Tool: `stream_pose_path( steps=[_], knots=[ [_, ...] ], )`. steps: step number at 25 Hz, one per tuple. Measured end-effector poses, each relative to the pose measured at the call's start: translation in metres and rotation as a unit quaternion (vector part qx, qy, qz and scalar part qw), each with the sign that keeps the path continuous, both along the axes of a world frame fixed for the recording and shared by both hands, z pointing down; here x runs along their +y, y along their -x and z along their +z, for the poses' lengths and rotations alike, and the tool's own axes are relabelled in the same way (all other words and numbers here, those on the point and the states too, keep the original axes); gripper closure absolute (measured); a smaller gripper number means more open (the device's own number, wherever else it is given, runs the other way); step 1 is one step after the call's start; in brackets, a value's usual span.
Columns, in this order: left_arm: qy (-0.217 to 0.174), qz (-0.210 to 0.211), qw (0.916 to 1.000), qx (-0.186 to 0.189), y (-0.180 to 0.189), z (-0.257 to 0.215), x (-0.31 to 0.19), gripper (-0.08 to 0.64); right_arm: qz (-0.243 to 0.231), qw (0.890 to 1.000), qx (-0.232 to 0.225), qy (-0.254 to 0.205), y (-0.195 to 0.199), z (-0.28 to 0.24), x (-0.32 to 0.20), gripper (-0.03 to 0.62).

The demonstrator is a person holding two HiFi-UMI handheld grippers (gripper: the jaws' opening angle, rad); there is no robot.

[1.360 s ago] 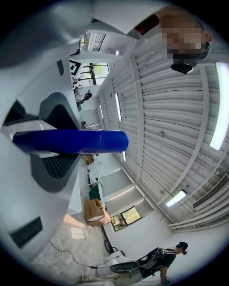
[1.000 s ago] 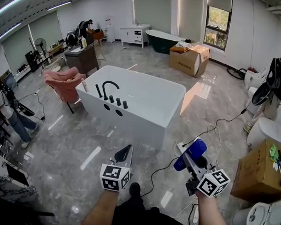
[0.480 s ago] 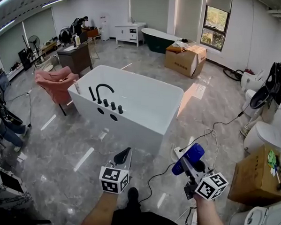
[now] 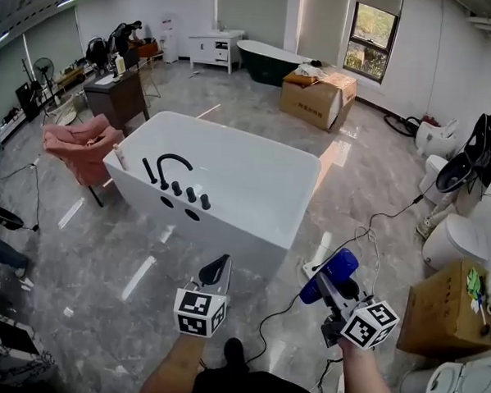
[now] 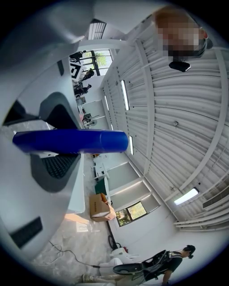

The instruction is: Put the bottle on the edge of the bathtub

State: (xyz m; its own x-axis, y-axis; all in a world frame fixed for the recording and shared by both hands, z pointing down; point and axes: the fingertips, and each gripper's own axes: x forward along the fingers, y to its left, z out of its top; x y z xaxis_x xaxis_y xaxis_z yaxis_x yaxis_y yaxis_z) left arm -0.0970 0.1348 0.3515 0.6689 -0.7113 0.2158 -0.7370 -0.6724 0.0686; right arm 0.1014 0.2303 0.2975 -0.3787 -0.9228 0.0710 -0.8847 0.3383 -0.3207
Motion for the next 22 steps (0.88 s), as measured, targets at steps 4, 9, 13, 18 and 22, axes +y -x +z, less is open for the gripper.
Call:
stream_pose_path(
  steps=[4, 9, 13, 18, 22],
  knots=[
    [0.007, 0.008, 0.9999, 0.006, 0.008, 0.006, -0.027, 0.551, 0.009, 1.000, 0.008, 0.011, 0.006, 0.002, -0.025, 0.437],
    [0.007, 0.010, 0.9998, 0.013, 0.030, 0.009, -0.058, 0.551, 0.023, 1.000, 0.018, 0.011, 0.019, 0.000, -0.049, 0.437],
    [0.008, 0.017, 0.9998, 0.011, 0.042, 0.011, -0.073, 0.551, 0.026, 0.999, 0.018, 0.008, 0.032, -0.005, -0.065, 0.437],
    [0.020, 0.024, 0.9995, 0.007, 0.048, 0.021, -0.086, 0.551, 0.028, 0.999, 0.012, 0.021, 0.039, 0.008, -0.080, 0.437],
    [0.026, 0.029, 0.9993, 0.002, 0.037, 0.026, -0.094, 0.551, 0.025, 0.999, 0.003, 0.023, 0.033, 0.010, -0.092, 0.437]
  ],
)
